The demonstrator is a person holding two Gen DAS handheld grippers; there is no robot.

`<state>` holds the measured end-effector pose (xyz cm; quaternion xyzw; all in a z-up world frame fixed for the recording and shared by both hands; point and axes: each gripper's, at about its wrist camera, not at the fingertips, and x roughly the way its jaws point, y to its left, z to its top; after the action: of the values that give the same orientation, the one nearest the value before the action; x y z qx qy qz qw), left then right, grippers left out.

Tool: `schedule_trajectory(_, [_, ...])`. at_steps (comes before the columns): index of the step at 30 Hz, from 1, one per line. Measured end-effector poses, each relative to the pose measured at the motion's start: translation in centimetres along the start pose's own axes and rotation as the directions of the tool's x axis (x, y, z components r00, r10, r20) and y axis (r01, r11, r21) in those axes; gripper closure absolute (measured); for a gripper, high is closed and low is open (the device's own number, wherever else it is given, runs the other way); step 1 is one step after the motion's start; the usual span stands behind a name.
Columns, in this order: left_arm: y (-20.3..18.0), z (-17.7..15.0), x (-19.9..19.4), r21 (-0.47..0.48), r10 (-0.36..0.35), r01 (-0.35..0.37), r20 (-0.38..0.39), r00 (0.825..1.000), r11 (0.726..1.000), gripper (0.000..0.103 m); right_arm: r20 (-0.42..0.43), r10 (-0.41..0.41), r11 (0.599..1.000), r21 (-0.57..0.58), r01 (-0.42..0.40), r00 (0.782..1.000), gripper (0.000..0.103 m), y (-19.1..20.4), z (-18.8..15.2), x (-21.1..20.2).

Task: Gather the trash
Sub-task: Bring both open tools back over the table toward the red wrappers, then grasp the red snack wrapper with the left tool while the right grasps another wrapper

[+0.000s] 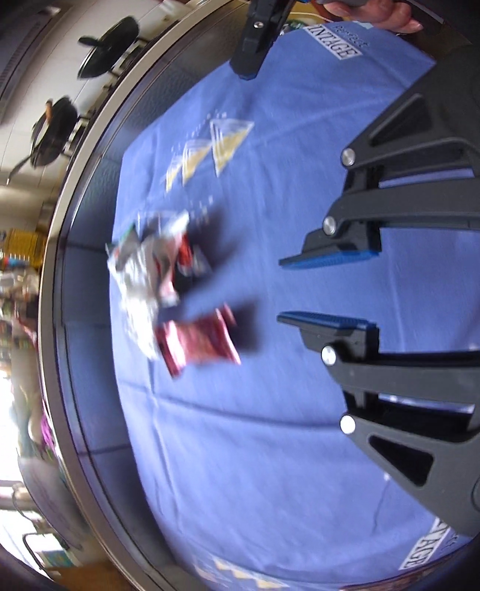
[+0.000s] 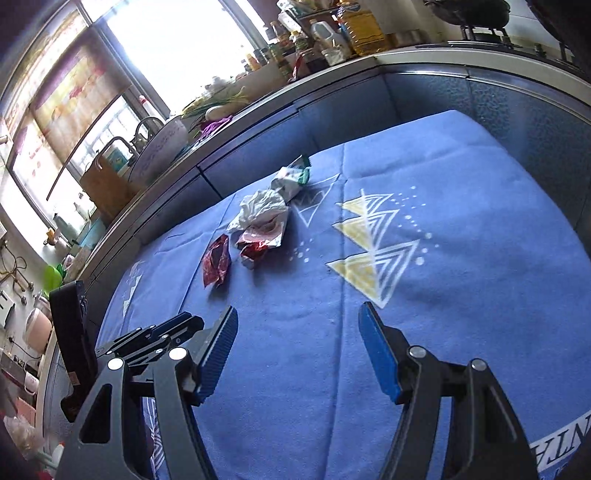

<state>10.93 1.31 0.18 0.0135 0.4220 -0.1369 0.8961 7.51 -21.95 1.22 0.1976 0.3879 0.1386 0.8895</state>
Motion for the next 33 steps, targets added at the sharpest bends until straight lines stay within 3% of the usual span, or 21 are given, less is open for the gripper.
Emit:
schedule_trajectory(3, [2.7, -1.0, -0.6, -0.044, 0.042, -0.042, 0.005, 0.999, 0.998, 0.081, -0.031, 0.011, 1.000, -0.013, -0.011, 0.999, 0.036, 1.1, -0.6, 1.5])
schedule_trajectory(5, [4.2, -1.4, -0.9, -0.078, 0.057, -0.056, 0.009, 0.998, 0.995, 0.069, -0.052, 0.019, 1.000, -0.024, -0.021, 0.998, 0.036, 1.8, -1.0, 2.3])
schedule_trajectory(11, [6.4, -0.2, -1.0, -0.139, 0.037, -0.032, 0.034, 0.999, 0.990, 0.054, -0.090, 0.056, 0.998, -0.027, -0.058, 0.994, 0.040, 2.5, -1.2, 4.2])
schedule_trajectory(16, [5.6, 2.8, 0.7, -0.144, -0.022, 0.028, 0.038, 0.999, 0.989, 0.052, -0.081, 0.113, 0.990, 0.096, -0.105, 0.990, 0.050, 0.5, 1.3, 5.6])
schedule_trajectory(19, [4.6, 4.6, 2.4, -0.136, -0.034, 0.038, 0.032, 0.999, 0.990, 0.045, -0.068, 0.135, 0.977, 0.177, -0.121, 0.989, 0.056, -1.2, 3.7, 7.0])
schedule_trajectory(21, [4.0, 5.6, 3.5, -0.127, -0.029, 0.032, 0.027, 0.999, 0.991, 0.044, -0.078, 0.149, 0.966, 0.225, -0.128, 0.986, 0.059, -2.2, 5.2, 8.5])
schedule_trajectory(26, [3.9, 7.2, 6.1, -0.136, 0.046, -0.045, 0.002, 0.999, 0.990, 0.027, -0.129, 0.204, 0.933, 0.326, -0.153, 0.970, 0.059, -3.8, 7.7, 12.4])
schedule_trajectory(29, [4.1, 7.6, 6.8, -0.149, 0.065, -0.065, -0.001, 0.998, 0.987, 0.027, -0.146, 0.215, 0.926, 0.343, -0.155, 0.966, 0.060, -4.0, 8.2, 13.8])
schedule_trajectory(30, [4.1, 7.7, 7.0, -0.148, 0.078, -0.077, -0.001, 0.997, 0.986, 0.028, -0.149, 0.216, 0.927, 0.343, -0.155, 0.965, 0.066, -3.9, 8.2, 14.2])
schedule_trajectory(31, [4.1, 7.7, 7.3, -0.145, 0.085, -0.085, -0.007, 0.996, 0.986, 0.040, -0.157, 0.223, 0.926, 0.342, -0.159, 0.962, 0.071, -3.7, 8.2, 14.5])
schedule_trajectory(32, [4.1, 7.7, 7.6, -0.142, 0.080, -0.082, -0.025, 0.997, 0.986, 0.065, -0.166, 0.237, 0.925, 0.341, -0.169, 0.957, 0.086, -3.5, 8.2, 14.8])
schedule_trajectory(33, [4.2, 7.5, 8.0, -0.143, 0.069, -0.075, -0.048, 0.996, 0.987, 0.075, -0.172, 0.250, 0.924, 0.337, -0.181, 0.953, 0.094, -3.2, 7.9, 14.8])
